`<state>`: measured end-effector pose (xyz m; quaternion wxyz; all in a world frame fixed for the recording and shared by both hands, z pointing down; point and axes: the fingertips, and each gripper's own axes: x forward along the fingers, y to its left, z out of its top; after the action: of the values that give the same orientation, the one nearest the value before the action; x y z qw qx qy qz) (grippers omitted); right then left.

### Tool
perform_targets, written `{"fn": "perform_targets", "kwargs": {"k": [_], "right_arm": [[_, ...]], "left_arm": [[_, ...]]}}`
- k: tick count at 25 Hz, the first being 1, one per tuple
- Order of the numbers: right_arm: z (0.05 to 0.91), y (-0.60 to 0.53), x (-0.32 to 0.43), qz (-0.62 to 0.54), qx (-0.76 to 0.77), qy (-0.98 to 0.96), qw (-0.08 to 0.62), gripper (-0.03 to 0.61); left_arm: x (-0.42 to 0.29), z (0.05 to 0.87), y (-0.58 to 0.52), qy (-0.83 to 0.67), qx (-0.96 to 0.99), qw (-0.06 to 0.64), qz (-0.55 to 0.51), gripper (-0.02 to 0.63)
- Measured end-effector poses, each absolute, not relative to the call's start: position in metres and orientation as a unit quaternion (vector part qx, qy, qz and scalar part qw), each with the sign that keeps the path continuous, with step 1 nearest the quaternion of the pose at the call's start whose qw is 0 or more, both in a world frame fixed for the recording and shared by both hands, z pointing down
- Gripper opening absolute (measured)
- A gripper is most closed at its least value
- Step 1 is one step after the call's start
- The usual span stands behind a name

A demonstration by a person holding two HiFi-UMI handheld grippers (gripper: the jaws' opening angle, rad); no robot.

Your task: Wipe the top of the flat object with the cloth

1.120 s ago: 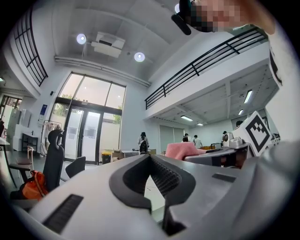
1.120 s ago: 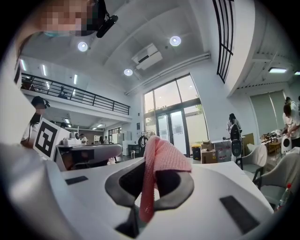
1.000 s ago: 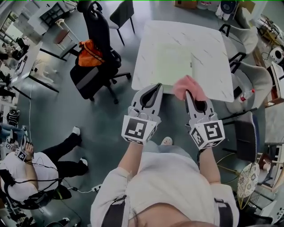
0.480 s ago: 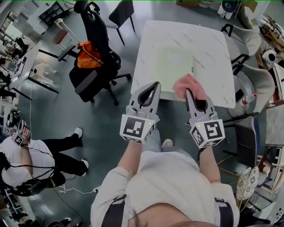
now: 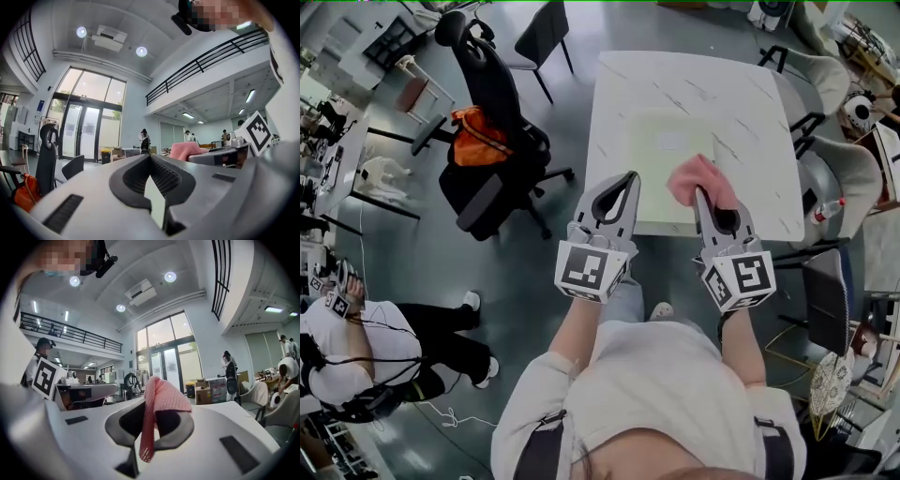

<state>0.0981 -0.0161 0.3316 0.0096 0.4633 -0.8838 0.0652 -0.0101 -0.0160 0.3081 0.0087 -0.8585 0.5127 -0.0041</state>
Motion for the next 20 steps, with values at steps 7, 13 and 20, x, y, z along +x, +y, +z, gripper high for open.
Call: {"fn": "perform_targets", "kwargs": {"k": [7,13,20], "right_arm": [[0.334,-0.067,0.078,0.072,0.498,-0.864,0.012,0.031],[0.339,-0.106,0.058,0.082,0.520,-0.850,0.013,0.031],[0.351,-0.138,0.039,0.099,0.538,-0.837,0.025,0.031]], "left_arm": [[-0.034,0.315,-0.073,0.490,-0.872,-0.003,-0.010,0.011],[-0.056,0.324,-0.115,0.470,-0.883,-0.015,-0.010,0.011],[-0.072,0.338,-0.144,0.442,-0.897,-0.026,-0.011,0.011]]}}
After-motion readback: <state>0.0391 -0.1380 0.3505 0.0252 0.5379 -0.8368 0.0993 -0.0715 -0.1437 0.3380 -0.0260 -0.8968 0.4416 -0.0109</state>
